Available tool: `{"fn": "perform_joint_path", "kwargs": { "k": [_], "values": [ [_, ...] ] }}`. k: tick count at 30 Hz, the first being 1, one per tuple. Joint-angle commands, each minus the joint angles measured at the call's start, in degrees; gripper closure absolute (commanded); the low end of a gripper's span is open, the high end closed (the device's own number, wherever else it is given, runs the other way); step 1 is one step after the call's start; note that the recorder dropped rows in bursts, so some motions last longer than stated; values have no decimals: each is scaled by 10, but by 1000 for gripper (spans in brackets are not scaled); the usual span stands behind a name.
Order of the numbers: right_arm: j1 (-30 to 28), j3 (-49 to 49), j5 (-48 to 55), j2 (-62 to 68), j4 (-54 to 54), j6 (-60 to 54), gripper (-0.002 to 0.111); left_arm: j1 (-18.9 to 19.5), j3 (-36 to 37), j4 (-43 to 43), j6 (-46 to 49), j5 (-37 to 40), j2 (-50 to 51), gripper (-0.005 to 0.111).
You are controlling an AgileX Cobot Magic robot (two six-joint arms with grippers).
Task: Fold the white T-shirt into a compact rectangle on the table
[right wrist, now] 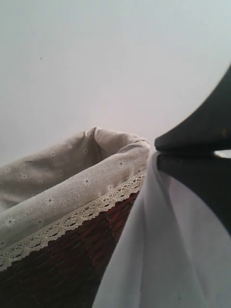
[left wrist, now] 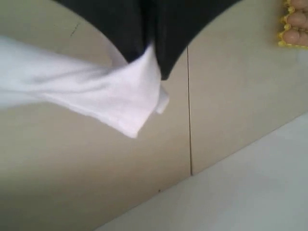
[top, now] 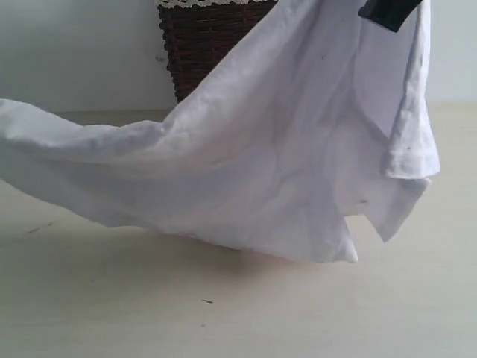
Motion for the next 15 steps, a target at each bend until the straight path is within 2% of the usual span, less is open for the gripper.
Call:
{"fn": "perform_joint_path", "kwargs": {
  "k": [1, 5, 8, 11, 12, 15],
  "values": [
    [0, -4, 5, -6, 9, -4, 108, 2, 2, 1, 2, 7, -8, 107],
    [0, -4, 4, -6, 36, -23, 108, 2, 2, -29, 2, -1, -8, 103],
    [0, -4, 4, -6, 59, -37, 108, 2, 2, -46, 1, -6, -8, 81],
    [0, -4, 4, -6, 69, -44, 108, 2, 2, -51, 0, -4, -8, 48],
    [0, -4, 4, -6, 69, -44, 108, 2, 2, -51, -6, -4, -8, 41],
    [0, -4, 4, -6, 69, -44, 108, 1, 2, -59, -17, -4, -11, 40]
  ]
}}
